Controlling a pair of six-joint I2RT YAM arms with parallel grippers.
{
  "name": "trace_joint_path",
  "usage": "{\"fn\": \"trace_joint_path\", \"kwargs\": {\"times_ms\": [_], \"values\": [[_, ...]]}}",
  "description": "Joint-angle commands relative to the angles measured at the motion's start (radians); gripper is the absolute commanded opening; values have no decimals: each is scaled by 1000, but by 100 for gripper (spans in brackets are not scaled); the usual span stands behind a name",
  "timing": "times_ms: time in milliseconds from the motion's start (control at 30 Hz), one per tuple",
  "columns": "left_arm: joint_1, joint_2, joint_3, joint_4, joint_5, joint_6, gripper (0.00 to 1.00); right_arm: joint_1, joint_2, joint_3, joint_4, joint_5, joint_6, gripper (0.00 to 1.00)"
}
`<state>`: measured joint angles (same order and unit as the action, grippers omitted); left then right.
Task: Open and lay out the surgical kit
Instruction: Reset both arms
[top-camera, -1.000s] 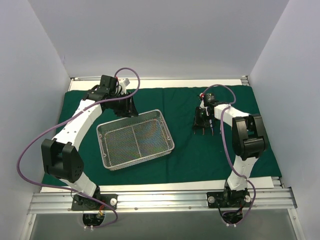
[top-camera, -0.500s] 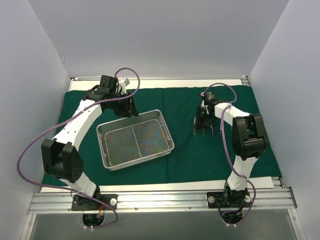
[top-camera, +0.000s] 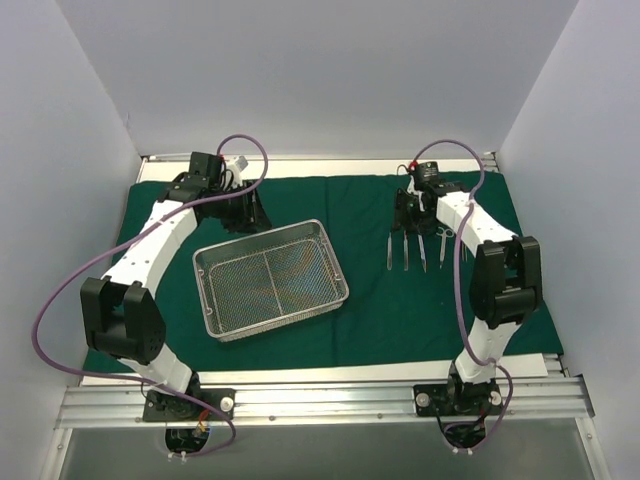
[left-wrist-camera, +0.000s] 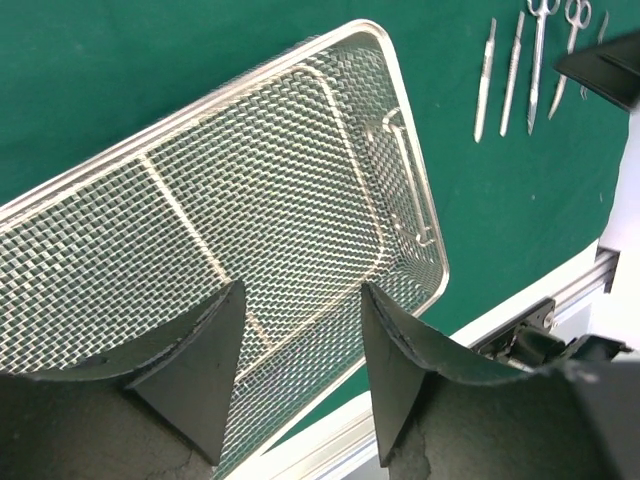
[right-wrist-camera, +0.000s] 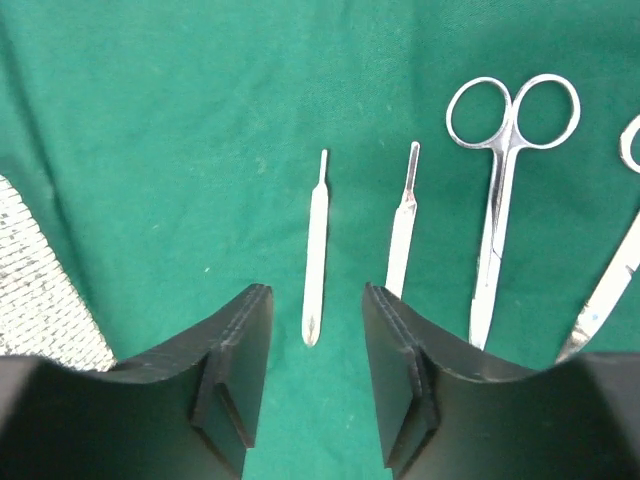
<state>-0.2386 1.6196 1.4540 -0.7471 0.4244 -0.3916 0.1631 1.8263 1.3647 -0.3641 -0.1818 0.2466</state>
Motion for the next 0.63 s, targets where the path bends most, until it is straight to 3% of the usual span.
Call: {"fn": "trace_joint_path", "kwargs": {"times_ms": [0, 33, 67, 100, 133, 300, 500, 600], "values": [[19, -43, 0, 51, 25, -12, 59, -5, -88, 17, -53, 28, 19, 45], [21, -50, 2, 43, 16, -7, 61, -4, -114, 7, -47, 28, 31, 58], [22, -59, 0, 43, 4, -7, 94, -2, -127, -15, -32, 25, 43, 62], [24, -64, -3, 46, 4, -7, 94, -2, -140, -27, -24, 22, 68, 71], [25, -69, -18, 55, -1, -9, 94, 0, -153, -39, -15, 22, 75, 99], [28, -127, -133, 173, 13, -78, 94, 6, -280, -188, 111, 31, 118, 100], [28, -213, -400, 514, 105, -294, 94, 9, -430, -435, 385, -8, 238, 100], [32, -251, -524, 760, 175, -426, 94, 22, -498, -576, 577, -4, 286, 100]]}}
